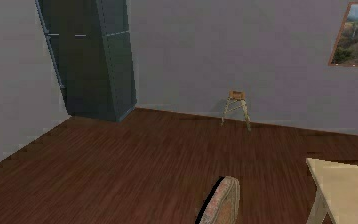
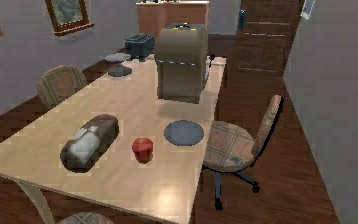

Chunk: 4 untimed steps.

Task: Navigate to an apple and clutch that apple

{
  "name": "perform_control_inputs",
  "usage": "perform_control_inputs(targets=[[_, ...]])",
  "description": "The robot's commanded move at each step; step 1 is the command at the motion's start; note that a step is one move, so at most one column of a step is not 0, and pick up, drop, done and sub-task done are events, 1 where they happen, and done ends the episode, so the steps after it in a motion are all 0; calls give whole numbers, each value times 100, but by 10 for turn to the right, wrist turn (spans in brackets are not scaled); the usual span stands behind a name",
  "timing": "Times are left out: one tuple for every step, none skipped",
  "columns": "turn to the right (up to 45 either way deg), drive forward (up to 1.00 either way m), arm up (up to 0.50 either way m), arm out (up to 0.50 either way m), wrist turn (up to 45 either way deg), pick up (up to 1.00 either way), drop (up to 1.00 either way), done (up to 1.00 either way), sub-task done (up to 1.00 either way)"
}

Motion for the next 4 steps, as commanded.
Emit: perform_control_inputs(targets=[[0,0,38,0,0,0,0,0,0],[0,0,0,32,0,0,0,0,0],[0,0,0,0,450,0,0,0,0],[0,0,0,0,450,0,0,0,0]])
